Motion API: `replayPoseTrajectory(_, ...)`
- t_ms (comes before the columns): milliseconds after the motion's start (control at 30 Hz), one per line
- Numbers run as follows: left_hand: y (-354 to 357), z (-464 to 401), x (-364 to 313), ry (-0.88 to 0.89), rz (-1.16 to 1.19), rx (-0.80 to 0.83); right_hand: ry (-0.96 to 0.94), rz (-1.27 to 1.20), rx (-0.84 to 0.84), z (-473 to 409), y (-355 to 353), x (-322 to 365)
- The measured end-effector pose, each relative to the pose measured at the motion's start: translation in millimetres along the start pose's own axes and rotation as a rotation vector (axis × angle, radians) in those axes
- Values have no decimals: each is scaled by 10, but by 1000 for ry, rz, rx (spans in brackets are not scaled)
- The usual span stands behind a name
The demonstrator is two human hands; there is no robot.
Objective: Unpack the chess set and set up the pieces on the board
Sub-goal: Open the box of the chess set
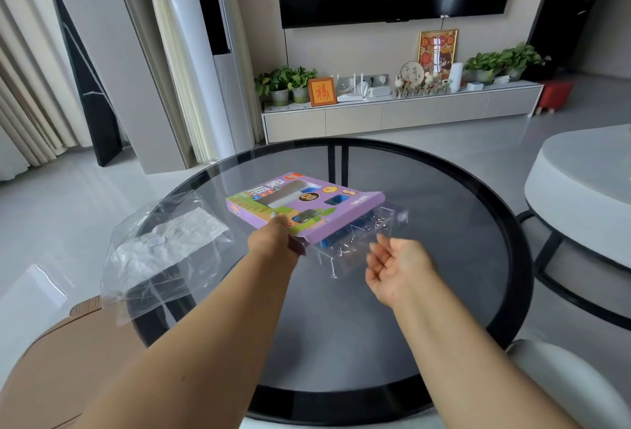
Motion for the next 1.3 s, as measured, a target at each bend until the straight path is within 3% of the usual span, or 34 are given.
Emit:
replayPoseTrajectory(200,-91,-36,-96,8,-112,-11,-426,400,-393,-236,-425,513)
replayPoseTrajectory(267,-94,-24,-104,4,-153,20,-417,560,-228,-335,-362,671)
replayPoseTrajectory(333,-83,16,-102,-8,-203,55,-219,638,83,-380,-220,606)
replayPoseTrajectory(400,-71,75,-76,-31,-210,107,-66,596,330,-315,-86,478)
replayPoseTrajectory(467,-69,144,-49,-55,-183,169,-52,483,427,-313,14,394)
replayPoseTrajectory(600,-7,381,-22,-39,-184,361,-96,351,368,-354,55,297)
replayPoseTrajectory(800,-197,669,272,-101,-217,496,-126,403,287,-432,49,189)
replayPoseTrajectory(1300,-411,717,383,-330,-198,545,-131,577,206,-926,287,295)
Point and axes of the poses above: each hand's wrist, its own z-axis away from the middle knuckle, its own y-axis out of the palm, x = y × z, the point moved 7 cm from there along -z, towards the middle knuckle, and after that the axes turned 8 degrees about -y, right-handed, at the moved point
